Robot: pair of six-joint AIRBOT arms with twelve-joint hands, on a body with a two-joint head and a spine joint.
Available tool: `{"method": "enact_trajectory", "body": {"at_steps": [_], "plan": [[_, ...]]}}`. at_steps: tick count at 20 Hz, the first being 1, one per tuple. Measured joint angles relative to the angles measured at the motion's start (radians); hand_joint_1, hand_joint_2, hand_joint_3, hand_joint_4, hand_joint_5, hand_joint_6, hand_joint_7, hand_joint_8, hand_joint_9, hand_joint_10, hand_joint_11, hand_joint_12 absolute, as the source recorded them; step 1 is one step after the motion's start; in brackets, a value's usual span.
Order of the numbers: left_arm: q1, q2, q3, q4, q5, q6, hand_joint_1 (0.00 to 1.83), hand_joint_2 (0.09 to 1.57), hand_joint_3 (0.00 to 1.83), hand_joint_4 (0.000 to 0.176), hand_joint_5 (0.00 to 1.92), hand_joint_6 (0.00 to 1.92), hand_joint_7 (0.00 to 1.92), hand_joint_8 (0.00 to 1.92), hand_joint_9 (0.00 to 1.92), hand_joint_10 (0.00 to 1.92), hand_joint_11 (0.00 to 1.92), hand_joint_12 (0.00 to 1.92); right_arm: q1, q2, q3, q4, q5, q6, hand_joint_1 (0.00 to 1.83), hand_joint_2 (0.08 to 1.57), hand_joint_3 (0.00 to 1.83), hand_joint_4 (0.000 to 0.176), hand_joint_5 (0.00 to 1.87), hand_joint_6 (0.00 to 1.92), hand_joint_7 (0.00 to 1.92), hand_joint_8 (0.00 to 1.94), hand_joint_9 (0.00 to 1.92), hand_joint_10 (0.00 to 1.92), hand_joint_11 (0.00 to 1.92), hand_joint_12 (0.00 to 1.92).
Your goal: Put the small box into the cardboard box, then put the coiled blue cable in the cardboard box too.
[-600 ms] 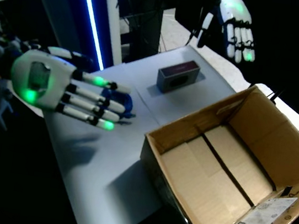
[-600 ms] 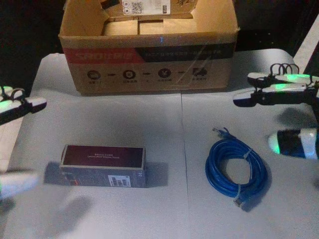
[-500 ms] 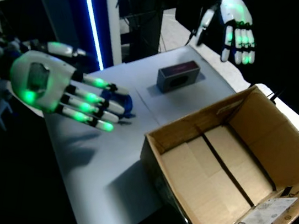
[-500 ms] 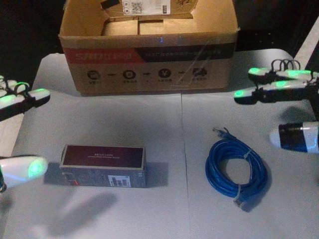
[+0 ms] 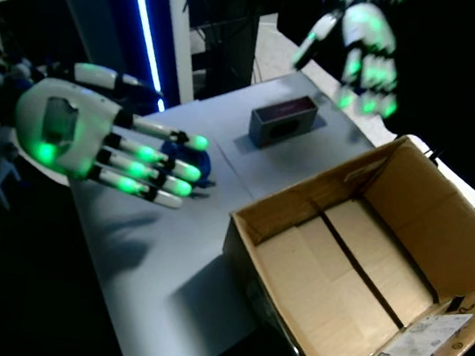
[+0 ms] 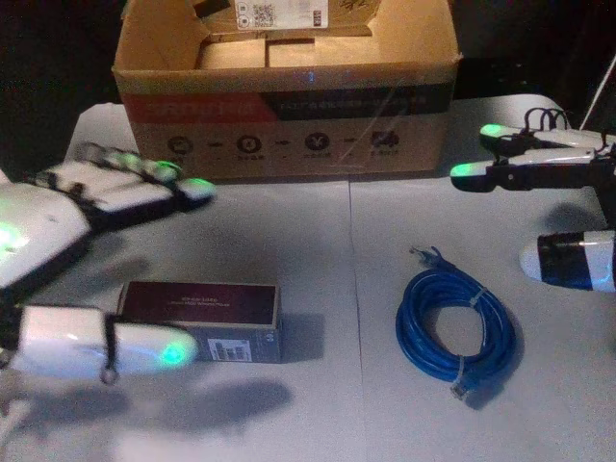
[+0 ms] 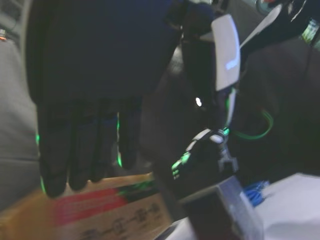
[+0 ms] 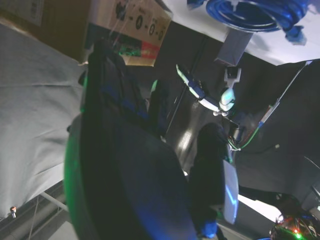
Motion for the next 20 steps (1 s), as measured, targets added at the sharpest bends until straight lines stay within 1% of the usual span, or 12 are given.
{"method": "enact_trajectory", "body": {"at_steps": [1,2,3,4,5,6,8,12,13,16,19,20], "plan": [[-0.022,-0.027,0.021,0.032,0.040,-0.034,0.65,0.83,0.00,0.134,0.33,0.00,0.39,0.00,0.46,0.00,0.28,0.80,0.000,0.001,0.000,0.002,0.001,0.000,0.18,1.26,0.00,0.176,0.27,0.00,0.00,0.00,0.00,0.00,0.00,0.00],[-0.032,-0.039,0.025,0.039,0.061,-0.041,0.77,0.91,0.00,0.081,0.43,0.00,0.54,0.01,0.63,0.02,0.37,1.01,0.000,0.002,0.000,0.003,0.002,0.000,0.20,1.26,0.00,0.176,0.28,0.00,0.00,0.00,0.00,0.00,0.00,0.00],[-0.040,-0.045,0.025,0.053,0.085,-0.043,0.95,1.01,0.00,0.000,0.64,0.02,0.72,0.02,0.79,0.06,0.43,1.06,0.000,0.002,0.000,0.003,0.002,0.000,0.21,1.26,0.00,0.176,0.30,0.00,0.00,0.00,0.00,0.00,0.00,0.00],[-0.046,-0.045,0.025,0.066,0.090,-0.046,1.07,1.04,0.00,0.000,0.75,0.02,0.81,0.03,0.88,0.12,0.52,1.16,0.000,0.002,0.000,0.003,0.002,0.000,0.20,1.26,0.00,0.176,0.29,0.00,0.00,0.00,0.00,0.00,0.00,0.00],[-0.048,-0.043,0.025,0.068,0.089,-0.060,1.18,1.13,0.01,0.000,0.86,0.86,0.91,0.93,0.86,0.56,0.68,1.22,0.000,0.004,0.000,0.002,0.001,0.000,0.21,1.26,0.00,0.176,0.29,0.00,0.00,0.00,0.00,0.00,0.00,0.00],[-0.048,-0.038,0.025,0.073,0.087,-0.077,1.19,1.21,0.00,0.000,0.83,1.09,0.77,1.47,0.72,1.26,0.72,1.47,0.000,0.005,0.000,0.003,0.002,0.000,0.20,1.26,0.00,0.176,0.29,0.00,0.00,0.00,0.00,0.00,0.00,0.00],[-0.048,-0.018,0.025,0.082,0.068,-0.085,1.21,1.19,0.00,0.000,0.92,0.97,0.78,1.46,0.77,1.41,0.76,1.57,0.000,0.007,0.000,0.003,0.001,0.000,0.20,1.27,0.00,0.176,0.30,0.01,0.00,0.00,0.00,0.00,0.00,0.00],[-0.059,0.016,0.034,0.076,0.033,-0.088,1.22,1.12,0.00,0.011,1.01,0.92,0.91,1.14,0.90,1.05,0.79,1.41,0.000,0.007,0.000,0.003,0.002,0.000,0.20,1.27,0.00,0.176,0.33,0.00,0.01,0.00,0.00,0.00,0.00,0.00],[-0.070,0.030,0.034,0.079,0.031,-0.089,1.22,1.13,0.00,0.000,1.02,0.89,0.89,1.19,0.90,1.03,0.80,1.40,0.000,0.007,0.000,0.005,0.001,0.000,0.21,1.27,0.00,0.176,0.35,0.01,0.03,0.01,0.00,0.00,0.00,0.00],[-0.114,0.079,0.033,0.097,-0.009,-0.089,1.20,1.15,0.00,0.005,0.95,0.99,0.87,1.25,0.87,1.06,0.78,1.38,0.000,0.007,0.000,0.006,0.002,0.000,0.21,1.28,0.00,0.176,0.34,0.00,0.05,0.01,0.00,0.00,0.00,0.00],[-0.178,0.131,0.035,0.117,-0.061,-0.089,1.21,1.15,0.00,0.000,0.99,0.93,0.83,1.30,0.91,1.13,0.84,1.60,0.000,0.006,0.000,0.007,0.002,0.000,0.19,1.29,0.01,0.176,0.30,0.00,0.03,0.00,0.00,0.00,0.00,0.00],[-0.207,0.133,0.047,0.129,-0.077,-0.089,1.22,1.13,0.00,0.000,0.94,0.97,0.94,1.18,0.90,1.19,0.79,1.67,0.000,0.006,0.000,0.007,0.002,0.000,0.25,1.28,0.00,0.176,0.31,0.00,0.05,0.00,0.00,0.00,0.00,0.00]]}}
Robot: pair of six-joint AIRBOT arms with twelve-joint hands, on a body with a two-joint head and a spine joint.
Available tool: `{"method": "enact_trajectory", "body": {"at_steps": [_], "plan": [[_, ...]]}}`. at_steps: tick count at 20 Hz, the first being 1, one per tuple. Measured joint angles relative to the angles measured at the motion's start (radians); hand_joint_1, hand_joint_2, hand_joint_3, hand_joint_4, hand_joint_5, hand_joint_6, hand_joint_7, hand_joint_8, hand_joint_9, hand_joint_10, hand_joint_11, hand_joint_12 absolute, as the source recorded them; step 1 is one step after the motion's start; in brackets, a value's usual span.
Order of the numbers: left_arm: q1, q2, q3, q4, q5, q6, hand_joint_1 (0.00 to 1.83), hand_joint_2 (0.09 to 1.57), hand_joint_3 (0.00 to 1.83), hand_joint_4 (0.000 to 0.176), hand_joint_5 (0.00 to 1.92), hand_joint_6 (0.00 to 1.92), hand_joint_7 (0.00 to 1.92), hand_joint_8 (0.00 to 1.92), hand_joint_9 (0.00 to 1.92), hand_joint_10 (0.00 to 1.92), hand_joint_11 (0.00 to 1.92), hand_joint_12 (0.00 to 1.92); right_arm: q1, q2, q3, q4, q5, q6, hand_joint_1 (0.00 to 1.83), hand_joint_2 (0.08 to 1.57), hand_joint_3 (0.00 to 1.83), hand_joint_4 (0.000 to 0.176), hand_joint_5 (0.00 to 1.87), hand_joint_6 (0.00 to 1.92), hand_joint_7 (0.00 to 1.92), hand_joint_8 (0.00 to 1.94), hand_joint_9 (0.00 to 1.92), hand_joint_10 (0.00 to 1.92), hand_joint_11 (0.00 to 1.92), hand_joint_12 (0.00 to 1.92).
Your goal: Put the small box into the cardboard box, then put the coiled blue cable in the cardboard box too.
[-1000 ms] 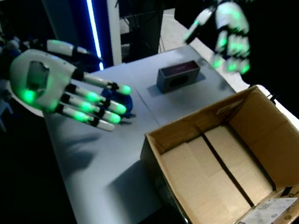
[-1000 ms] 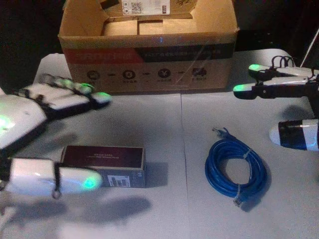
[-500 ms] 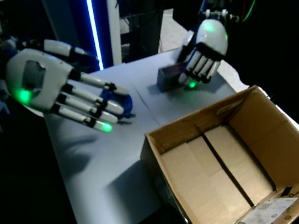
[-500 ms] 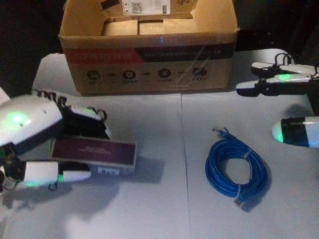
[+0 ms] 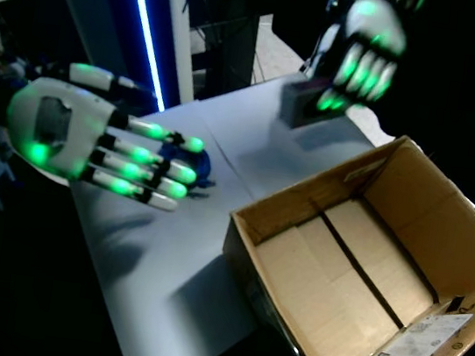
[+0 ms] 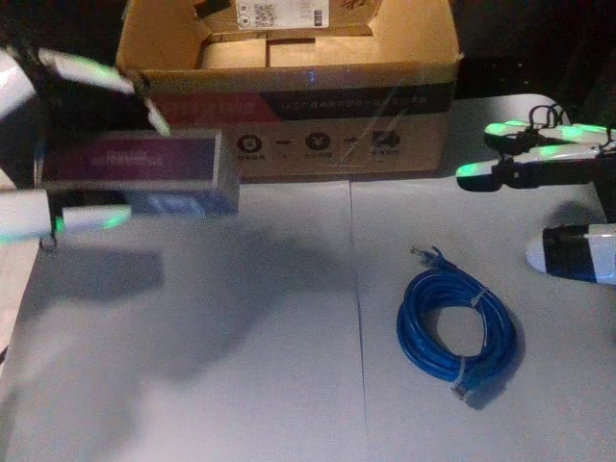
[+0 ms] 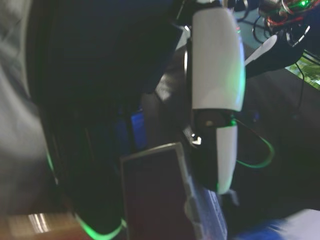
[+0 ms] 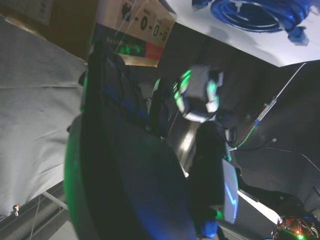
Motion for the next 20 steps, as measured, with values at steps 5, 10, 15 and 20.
{"method": "enact_trajectory", "body": {"at_steps": [5,10,15,20], "plan": [[-0.201,-0.067,0.130,-0.038,0.069,0.002,1.37,1.15,0.00,0.000,0.78,1.26,0.95,1.03,0.87,1.23,0.58,1.32,0.000,-0.003,0.007,0.001,-0.001,0.000,0.24,1.28,0.00,0.176,0.28,0.00,0.03,0.00,0.00,0.00,0.00,0.00],[-0.500,-0.250,0.328,0.013,0.401,0.004,1.35,1.16,0.00,0.000,0.82,1.19,0.89,1.09,0.84,1.30,0.54,1.37,0.000,-0.021,0.021,-0.002,0.000,0.000,0.25,1.30,0.01,0.176,0.27,0.00,0.05,0.00,0.00,0.00,0.00,0.00],[-0.563,-0.398,0.479,-0.014,0.570,0.011,1.22,1.13,0.00,0.000,1.00,1.08,0.89,1.02,0.95,0.32,0.51,1.35,0.000,-0.043,0.041,-0.002,-0.002,0.000,0.28,1.32,0.00,0.176,0.38,0.01,0.09,0.00,0.00,0.00,0.00,0.00],[-0.560,-0.463,0.524,-0.035,0.642,0.011,1.15,1.00,0.00,0.000,0.81,0.45,0.82,0.53,0.95,0.39,0.67,1.30,0.000,-0.045,0.041,-0.002,-0.001,-0.001,0.26,1.33,0.00,0.176,0.37,0.01,0.09,0.00,0.00,0.00,0.00,0.00]]}}
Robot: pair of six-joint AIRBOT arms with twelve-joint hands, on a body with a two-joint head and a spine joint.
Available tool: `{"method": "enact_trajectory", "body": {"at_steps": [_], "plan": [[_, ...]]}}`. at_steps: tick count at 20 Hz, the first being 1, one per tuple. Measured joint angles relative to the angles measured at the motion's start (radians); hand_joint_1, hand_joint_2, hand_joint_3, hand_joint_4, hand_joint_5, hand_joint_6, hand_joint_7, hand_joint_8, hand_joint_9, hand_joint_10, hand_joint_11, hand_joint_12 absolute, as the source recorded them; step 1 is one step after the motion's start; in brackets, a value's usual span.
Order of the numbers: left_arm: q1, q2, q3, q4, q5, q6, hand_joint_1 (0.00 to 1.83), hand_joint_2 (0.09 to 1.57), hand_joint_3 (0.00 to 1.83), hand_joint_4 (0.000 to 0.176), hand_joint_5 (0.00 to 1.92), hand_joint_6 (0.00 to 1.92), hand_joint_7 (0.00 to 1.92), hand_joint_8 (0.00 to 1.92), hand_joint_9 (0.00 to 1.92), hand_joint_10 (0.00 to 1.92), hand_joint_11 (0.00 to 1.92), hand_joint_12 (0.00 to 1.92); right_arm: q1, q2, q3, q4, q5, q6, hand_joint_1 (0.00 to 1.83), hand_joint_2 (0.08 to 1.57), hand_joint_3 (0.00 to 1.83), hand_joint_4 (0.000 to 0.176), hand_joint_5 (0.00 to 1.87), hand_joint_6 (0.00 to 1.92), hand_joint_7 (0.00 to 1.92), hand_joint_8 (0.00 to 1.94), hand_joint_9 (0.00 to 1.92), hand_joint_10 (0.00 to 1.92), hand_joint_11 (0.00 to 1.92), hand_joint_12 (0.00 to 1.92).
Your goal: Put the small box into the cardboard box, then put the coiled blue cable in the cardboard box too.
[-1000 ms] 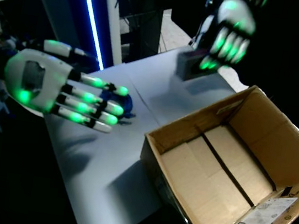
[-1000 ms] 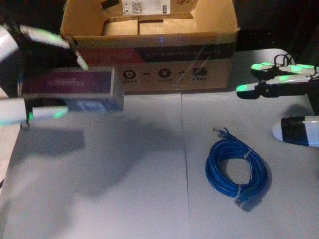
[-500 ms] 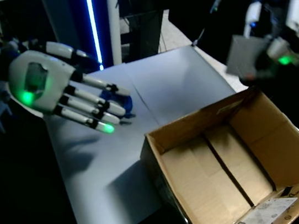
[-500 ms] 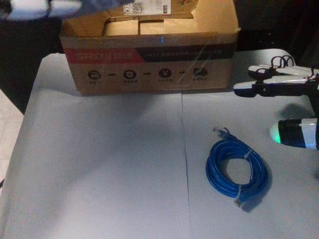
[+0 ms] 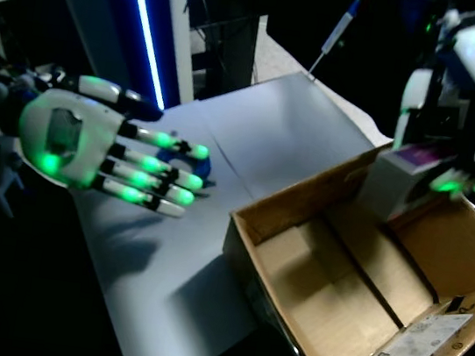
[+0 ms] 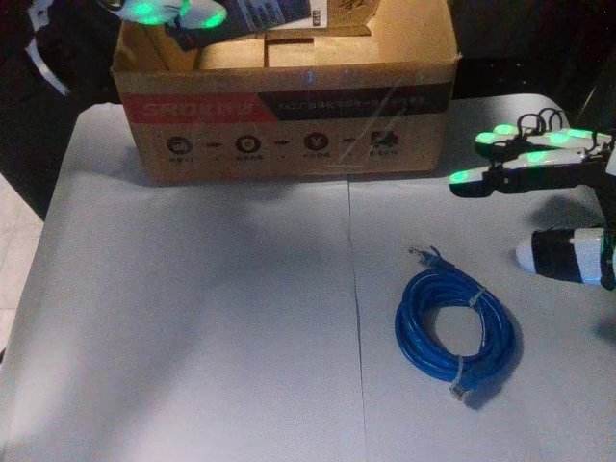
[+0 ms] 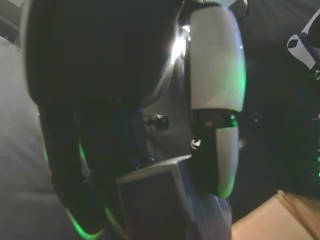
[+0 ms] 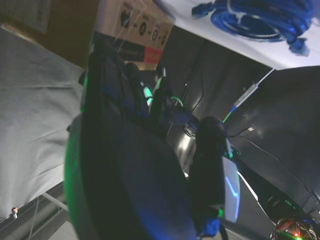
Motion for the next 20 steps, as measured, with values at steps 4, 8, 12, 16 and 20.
{"method": "enact_trajectory", "body": {"at_steps": [4,8,12,16,20], "plan": [[0.002,0.000,-0.002,0.008,0.001,0.000,0.72,0.90,0.00,0.176,0.20,0.00,0.16,0.00,0.17,0.01,0.00,0.66,0.000,0.000,0.000,0.000,0.001,0.000,0.32,1.33,0.00,0.176,0.36,0.00,0.08,0.00,0.00,0.00,0.00,0.00],[0.004,0.058,-0.062,0.029,-0.045,0.000,0.66,0.89,0.01,0.176,0.16,0.00,0.13,0.00,0.12,0.00,0.00,0.47,0.000,0.000,0.002,-0.001,0.000,0.000,0.26,1.34,0.00,0.176,0.36,0.01,0.09,0.00,0.00,0.00,0.00,0.00],[0.029,0.215,-0.192,0.119,-0.153,0.000,0.53,0.93,0.00,0.176,0.16,0.00,0.16,0.00,0.15,0.00,0.00,0.47,0.000,0.003,0.002,0.000,0.000,0.000,0.34,1.30,0.00,0.176,0.30,0.00,0.04,0.00,0.00,0.00,0.00,0.00],[0.156,0.338,-0.308,0.127,-0.242,0.000,0.53,0.90,0.00,0.176,0.16,0.00,0.11,0.00,0.04,0.00,0.00,0.13,0.000,0.008,0.002,0.002,0.000,0.000,0.37,1.22,0.00,0.176,0.22,0.00,0.02,0.00,0.00,0.00,0.00,0.00],[0.372,0.419,-0.430,0.087,-0.357,0.000,0.56,0.81,0.00,0.138,0.15,0.00,0.08,0.00,0.00,0.00,0.01,0.02,0.000,0.019,-0.020,-0.012,0.007,0.000,0.62,0.93,0.00,0.176,0.17,0.00,0.00,0.00,0.00,0.00,0.00,0.00]]}}
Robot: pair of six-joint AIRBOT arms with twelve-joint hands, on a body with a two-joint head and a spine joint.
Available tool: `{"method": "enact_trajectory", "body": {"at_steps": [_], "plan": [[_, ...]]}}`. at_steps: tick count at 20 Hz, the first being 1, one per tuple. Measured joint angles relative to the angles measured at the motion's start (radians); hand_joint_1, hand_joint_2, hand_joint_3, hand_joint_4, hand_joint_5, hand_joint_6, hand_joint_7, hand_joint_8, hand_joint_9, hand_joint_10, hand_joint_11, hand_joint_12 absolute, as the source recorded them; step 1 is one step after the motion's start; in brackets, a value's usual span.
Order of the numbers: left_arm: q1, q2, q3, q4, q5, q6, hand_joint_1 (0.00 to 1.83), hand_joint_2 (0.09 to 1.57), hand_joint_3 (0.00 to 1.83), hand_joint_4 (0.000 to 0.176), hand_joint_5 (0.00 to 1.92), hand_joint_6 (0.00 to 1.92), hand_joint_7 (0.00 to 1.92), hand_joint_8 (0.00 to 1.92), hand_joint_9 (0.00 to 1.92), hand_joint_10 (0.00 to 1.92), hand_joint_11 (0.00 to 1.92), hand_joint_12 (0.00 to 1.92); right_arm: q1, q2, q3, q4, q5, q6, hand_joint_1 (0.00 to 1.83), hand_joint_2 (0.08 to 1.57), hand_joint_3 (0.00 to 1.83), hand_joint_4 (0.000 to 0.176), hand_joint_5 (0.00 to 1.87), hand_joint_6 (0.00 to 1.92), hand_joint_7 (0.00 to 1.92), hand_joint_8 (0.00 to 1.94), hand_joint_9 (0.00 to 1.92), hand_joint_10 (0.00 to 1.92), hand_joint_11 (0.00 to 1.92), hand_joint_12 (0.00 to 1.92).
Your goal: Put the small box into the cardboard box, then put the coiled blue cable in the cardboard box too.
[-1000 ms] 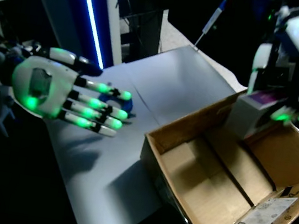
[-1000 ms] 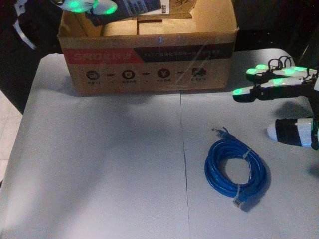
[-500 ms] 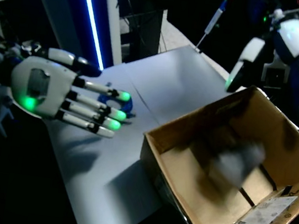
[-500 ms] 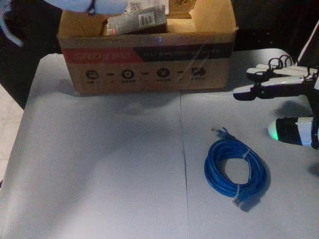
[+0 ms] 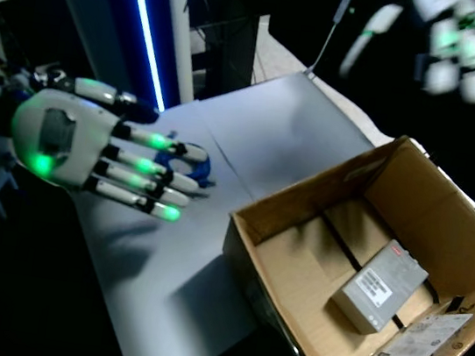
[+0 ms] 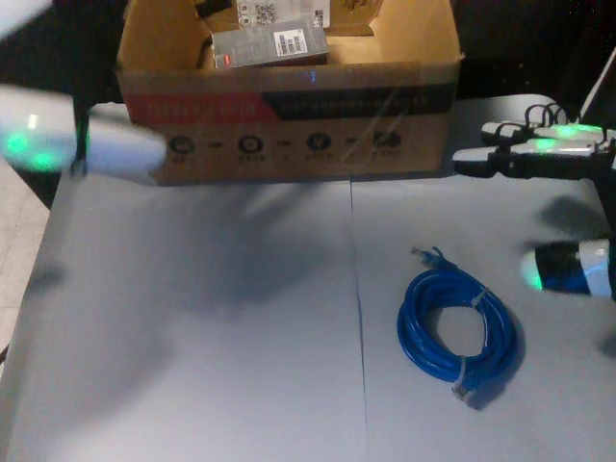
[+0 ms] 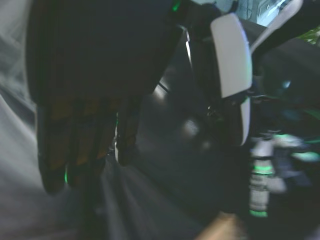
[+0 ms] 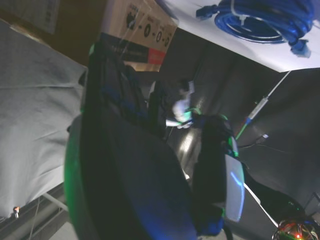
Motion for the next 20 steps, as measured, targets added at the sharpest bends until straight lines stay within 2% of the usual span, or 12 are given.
{"method": "enact_trajectory", "body": {"at_steps": [1,4,7,9,11,14,17,20], "plan": [[0.064,0.023,-0.035,-0.033,-0.040,0.006,0.52,0.74,0.00,0.174,0.12,0.00,0.06,0.00,0.00,0.00,0.00,0.00,0.000,0.000,-0.005,-0.011,0.005,0.000,0.66,0.87,0.00,0.176,0.14,0.00,0.00,0.00,0.00,0.00,0.00,0.00],[0.244,0.065,-0.118,-0.127,-0.134,0.058,0.52,0.72,0.00,0.176,0.08,0.00,0.04,0.00,0.00,0.00,0.00,0.00,0.011,-0.009,-0.013,-0.053,0.012,-0.001,0.74,0.77,0.00,0.176,0.13,0.01,0.00,0.00,0.00,0.00,0.00,0.00],[0.341,0.066,-0.146,-0.195,-0.225,0.061,0.54,0.73,0.00,0.176,0.09,0.00,0.04,0.00,0.00,0.00,0.00,0.00,0.012,-0.041,-0.022,-0.100,0.023,-0.001,0.81,0.75,0.00,0.176,0.05,0.00,0.00,0.00,0.00,0.00,0.00,0.00],[0.352,0.066,-0.157,-0.220,-0.261,0.061,0.55,0.72,0.00,0.176,0.09,0.00,0.05,0.00,0.00,0.00,0.00,0.00,0.012,-0.063,-0.021,-0.105,0.016,0.000,0.82,0.81,0.01,0.176,0.02,0.00,0.00,0.00,0.00,0.00,0.00,0.00],[0.377,0.065,-0.164,-0.229,-0.296,0.061,0.60,0.71,0.00,0.176,0.10,0.00,0.06,0.01,0.00,0.00,0.00,0.00,0.012,-0.098,-0.011,-0.108,0.005,0.000,0.86,0.79,0.00,0.176,0.00,0.00,0.00,0.00,0.00,0.00,0.00,0.00],[0.395,0.063,-0.167,-0.245,-0.302,0.060,0.57,0.72,0.00,0.176,0.10,0.00,0.07,0.01,0.00,0.00,0.00,0.00,0.012,-0.137,0.001,-0.135,-0.041,0.000,0.86,0.87,0.01,0.176,0.09,0.01,0.00,0.00,0.00,0.00,0.00,0.00],[0.395,0.053,-0.167,-0.251,-0.312,0.056,0.65,0.72,0.00,0.176,0.11,0.00,0.08,0.00,0.00,0.00,0.00,0.00,0.012,-0.167,0.018,-0.166,-0.096,0.000,0.85,0.95,0.02,0.176,0.19,0.02,0.00,0.00,0.00,0.00,0.00,0.00],[0.398,0.053,-0.167,-0.252,-0.320,0.050,0.71,0.71,0.00,0.176,0.11,0.00,0.10,0.01,0.00,0.00,0.00,0.00,0.012,-0.181,0.032,-0.174,-0.140,0.000,0.96,0.99,0.00,0.176,0.15,0.00,0.00,0.00,0.00,0.00,0.00,0.00]]}}
